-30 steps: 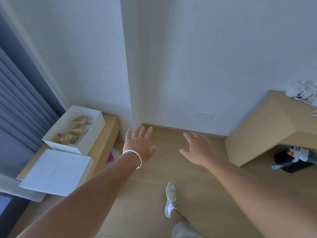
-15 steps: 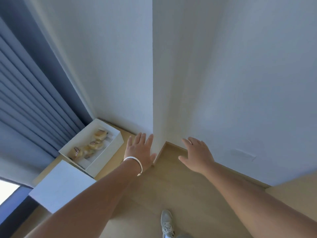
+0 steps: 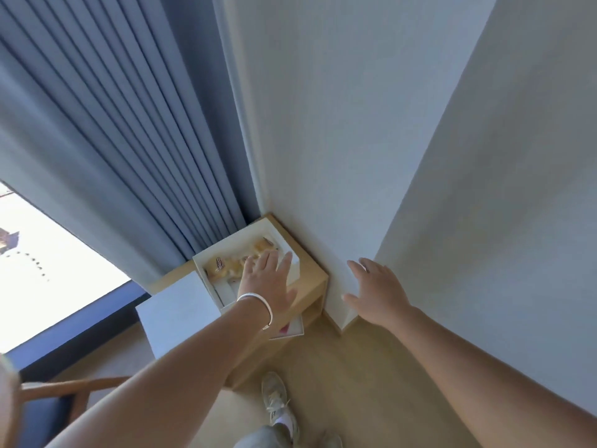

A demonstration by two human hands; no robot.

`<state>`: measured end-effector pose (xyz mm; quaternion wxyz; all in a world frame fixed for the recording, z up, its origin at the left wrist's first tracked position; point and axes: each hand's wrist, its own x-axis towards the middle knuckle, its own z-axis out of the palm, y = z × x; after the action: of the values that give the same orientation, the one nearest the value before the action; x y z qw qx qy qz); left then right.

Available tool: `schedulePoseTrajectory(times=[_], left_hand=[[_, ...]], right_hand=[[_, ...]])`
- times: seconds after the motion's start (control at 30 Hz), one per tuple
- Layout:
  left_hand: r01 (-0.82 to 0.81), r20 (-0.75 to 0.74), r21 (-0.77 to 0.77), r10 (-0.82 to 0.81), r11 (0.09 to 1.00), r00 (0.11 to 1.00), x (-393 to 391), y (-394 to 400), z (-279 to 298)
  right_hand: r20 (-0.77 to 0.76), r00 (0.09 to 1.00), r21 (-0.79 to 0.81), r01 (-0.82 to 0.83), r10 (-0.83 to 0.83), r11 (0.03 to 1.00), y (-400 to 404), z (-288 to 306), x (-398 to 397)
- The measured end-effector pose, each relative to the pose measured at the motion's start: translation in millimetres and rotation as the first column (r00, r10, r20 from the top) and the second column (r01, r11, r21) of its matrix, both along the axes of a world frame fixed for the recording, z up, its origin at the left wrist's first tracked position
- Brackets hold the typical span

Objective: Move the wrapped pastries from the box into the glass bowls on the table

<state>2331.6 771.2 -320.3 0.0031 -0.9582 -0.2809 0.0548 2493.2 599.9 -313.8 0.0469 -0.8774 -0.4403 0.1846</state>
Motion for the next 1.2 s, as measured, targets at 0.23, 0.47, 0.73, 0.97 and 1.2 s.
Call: schedulePoseTrajectory(times=[0.23, 0.47, 0.73, 0.97, 1.2], left_hand=[[-0.2, 0.021, -0.063, 0.201, 0.978, 0.979, -24, 100, -23], [-0.372, 0.035, -0.15, 0.381, 0.916, 0.924, -45, 193, -53], [-0.418, -0.037, -0.226, 0.421, 0.88, 0.906, -59, 233, -101], [-0.444, -0.086, -0.364, 0.445, 0.819, 0.891, -42, 244, -155], [-0.49, -0.128, -0.411, 0.483, 0.769, 0.866, -20, 260, -217]], right_hand=[[0.011, 0.978, 0.003, -0.207, 0.207, 0.978, 128, -12, -2], [0.007, 0.935, -0.08, -0.354, 0.356, 0.932, 239, -22, -6], [-0.091, 0.898, -0.163, -0.441, 0.431, 0.883, 303, -66, -12], [-0.15, 0.856, -0.24, -0.516, 0.494, 0.822, 335, -123, 7], [-0.19, 0.783, -0.251, -0.622, 0.592, 0.742, 372, -190, 32]])
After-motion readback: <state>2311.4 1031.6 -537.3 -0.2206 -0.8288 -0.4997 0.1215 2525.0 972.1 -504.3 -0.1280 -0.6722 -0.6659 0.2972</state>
